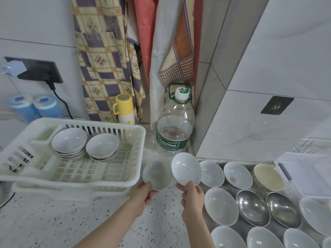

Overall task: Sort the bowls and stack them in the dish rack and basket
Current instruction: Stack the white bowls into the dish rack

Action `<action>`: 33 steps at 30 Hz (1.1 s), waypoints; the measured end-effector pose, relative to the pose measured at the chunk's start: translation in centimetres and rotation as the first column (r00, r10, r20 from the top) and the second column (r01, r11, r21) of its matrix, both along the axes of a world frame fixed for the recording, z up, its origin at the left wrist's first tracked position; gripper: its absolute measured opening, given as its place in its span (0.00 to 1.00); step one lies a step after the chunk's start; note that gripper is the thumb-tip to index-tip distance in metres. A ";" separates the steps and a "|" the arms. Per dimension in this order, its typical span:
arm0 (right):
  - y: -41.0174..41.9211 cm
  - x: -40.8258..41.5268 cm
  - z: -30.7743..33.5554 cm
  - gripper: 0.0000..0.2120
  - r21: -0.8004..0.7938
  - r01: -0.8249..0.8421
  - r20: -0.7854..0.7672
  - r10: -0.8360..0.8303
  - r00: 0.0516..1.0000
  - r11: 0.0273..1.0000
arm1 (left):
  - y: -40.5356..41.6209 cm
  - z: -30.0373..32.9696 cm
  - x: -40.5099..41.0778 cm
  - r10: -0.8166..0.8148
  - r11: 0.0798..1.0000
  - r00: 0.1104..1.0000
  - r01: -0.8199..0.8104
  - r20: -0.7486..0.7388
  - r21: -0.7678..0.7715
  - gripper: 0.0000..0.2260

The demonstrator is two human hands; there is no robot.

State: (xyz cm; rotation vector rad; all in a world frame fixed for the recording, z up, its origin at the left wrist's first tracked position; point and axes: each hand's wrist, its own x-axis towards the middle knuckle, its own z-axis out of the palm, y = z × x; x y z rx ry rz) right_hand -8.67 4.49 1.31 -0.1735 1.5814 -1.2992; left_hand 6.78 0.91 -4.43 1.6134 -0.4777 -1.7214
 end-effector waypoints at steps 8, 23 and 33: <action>2.3 0.7 7.2 0.06 -0.253 0.031 -0.094 -0.057 0.994 0.967 | 2.7 4.8 1.0 -0.387 0.918 0.914 0.394 0.123 -0.036 0.13; 2.4 8.3 15.4 0.09 -0.510 0.012 -0.196 -0.129 0.972 0.860 | 0.3 13.6 15.2 -0.150 0.942 0.989 0.146 0.010 -0.304 0.07; -2.3 18.1 8.8 0.09 -0.301 -0.301 -0.502 0.118 0.857 0.905 | -0.9 11.0 26.9 0.120 0.941 0.993 -0.113 0.001 -0.320 0.10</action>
